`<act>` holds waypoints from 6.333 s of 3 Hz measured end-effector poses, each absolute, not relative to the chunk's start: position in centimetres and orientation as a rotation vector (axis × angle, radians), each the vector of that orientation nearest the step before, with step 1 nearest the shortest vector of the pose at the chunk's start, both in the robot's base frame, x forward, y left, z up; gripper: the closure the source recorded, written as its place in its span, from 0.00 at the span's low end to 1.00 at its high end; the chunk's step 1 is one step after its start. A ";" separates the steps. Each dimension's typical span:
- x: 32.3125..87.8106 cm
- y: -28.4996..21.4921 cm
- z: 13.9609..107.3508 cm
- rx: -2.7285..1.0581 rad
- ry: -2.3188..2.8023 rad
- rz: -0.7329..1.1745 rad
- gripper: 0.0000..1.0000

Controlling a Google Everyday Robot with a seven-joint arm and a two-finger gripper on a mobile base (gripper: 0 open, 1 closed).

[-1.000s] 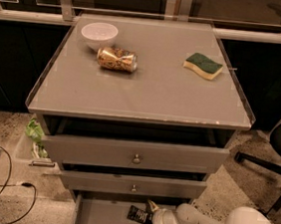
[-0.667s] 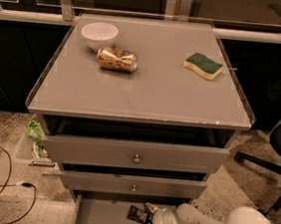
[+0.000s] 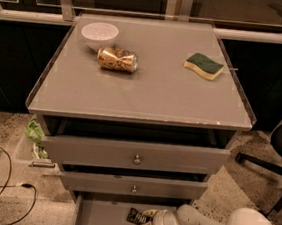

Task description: Pick rxbar chocolate from bottom drawer and place on counter

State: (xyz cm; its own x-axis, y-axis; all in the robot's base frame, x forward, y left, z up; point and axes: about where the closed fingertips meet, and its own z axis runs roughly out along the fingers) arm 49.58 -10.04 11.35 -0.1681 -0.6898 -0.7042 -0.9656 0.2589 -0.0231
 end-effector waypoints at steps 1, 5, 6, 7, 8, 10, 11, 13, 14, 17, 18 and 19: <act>49.6 -10.0 11.3 -1.497 1.932 0.591 0.89; 45.2 -10.3 17.1 -1.542 1.814 0.546 1.00; 41.8 -10.4 22.6 -1.594 1.714 0.515 1.00; 39.3 -12.2 28.8 -1.613 1.659 0.473 1.00; 38.5 -14.4 36.0 -1.626 1.638 0.387 1.00; 39.5 -18.0 44.6 -1.606 1.627 0.302 1.00; 39.9 -18.7 46.9 -1.587 1.607 0.258 1.00; 45.2 -20.5 61.7 -1.657 1.466 0.162 1.00; 46.3 -20.7 68.6 -1.722 1.444 0.098 1.00; 44.5 -20.5 82.9 -1.798 1.358 -0.017 1.00; 44.5 -20.5 82.9 -1.798 1.357 -0.018 1.00; 46.3 -19.8 84.1 -1.836 1.323 -0.060 1.00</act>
Offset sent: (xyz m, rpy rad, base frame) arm 0.0000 0.0000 0.0000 0.0000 0.0000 0.0000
